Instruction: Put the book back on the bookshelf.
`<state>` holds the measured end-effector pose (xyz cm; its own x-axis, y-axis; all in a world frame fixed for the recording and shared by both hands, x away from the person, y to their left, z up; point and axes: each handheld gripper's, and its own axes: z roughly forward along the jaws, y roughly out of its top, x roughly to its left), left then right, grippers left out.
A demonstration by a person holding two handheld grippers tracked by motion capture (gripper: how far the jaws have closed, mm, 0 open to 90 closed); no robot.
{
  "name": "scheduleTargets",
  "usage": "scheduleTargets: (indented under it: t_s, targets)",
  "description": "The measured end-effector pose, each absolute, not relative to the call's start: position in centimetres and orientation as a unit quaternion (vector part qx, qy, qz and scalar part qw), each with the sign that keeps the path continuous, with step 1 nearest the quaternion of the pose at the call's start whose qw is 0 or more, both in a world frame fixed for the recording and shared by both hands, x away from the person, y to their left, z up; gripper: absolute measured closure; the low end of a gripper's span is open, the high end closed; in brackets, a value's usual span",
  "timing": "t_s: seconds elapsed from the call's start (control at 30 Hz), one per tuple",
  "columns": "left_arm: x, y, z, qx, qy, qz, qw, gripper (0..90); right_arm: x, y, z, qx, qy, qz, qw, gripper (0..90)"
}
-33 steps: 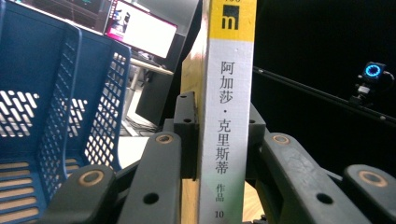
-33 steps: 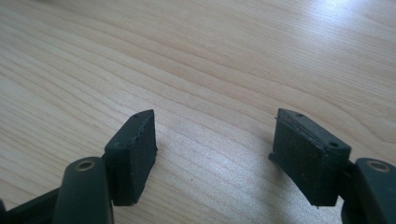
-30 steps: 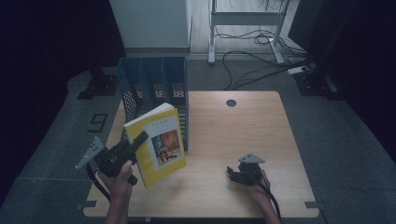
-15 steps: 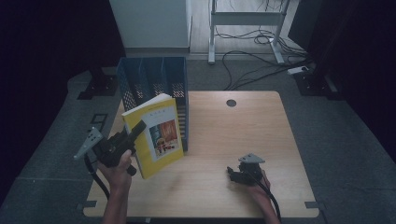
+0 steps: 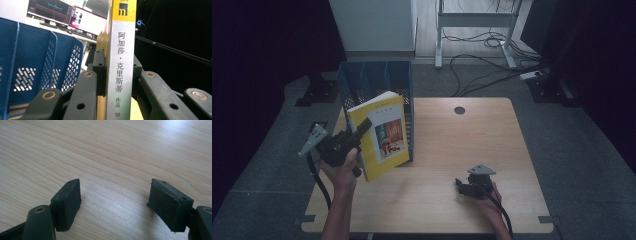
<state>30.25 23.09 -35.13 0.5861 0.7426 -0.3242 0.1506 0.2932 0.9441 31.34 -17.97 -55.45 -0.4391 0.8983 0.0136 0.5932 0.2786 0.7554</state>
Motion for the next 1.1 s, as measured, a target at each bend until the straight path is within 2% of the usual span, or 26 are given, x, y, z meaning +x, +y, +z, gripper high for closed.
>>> scheduleTargets:
  t_s: [1.1]
  targets:
    - [36.1, 21.5, -34.0, 0.557, 0.441, 0.243, 0.661, 75.4, 31.3, -18.1, -55.5, 0.488, 0.768, 0.354, 0.217, 24.7]
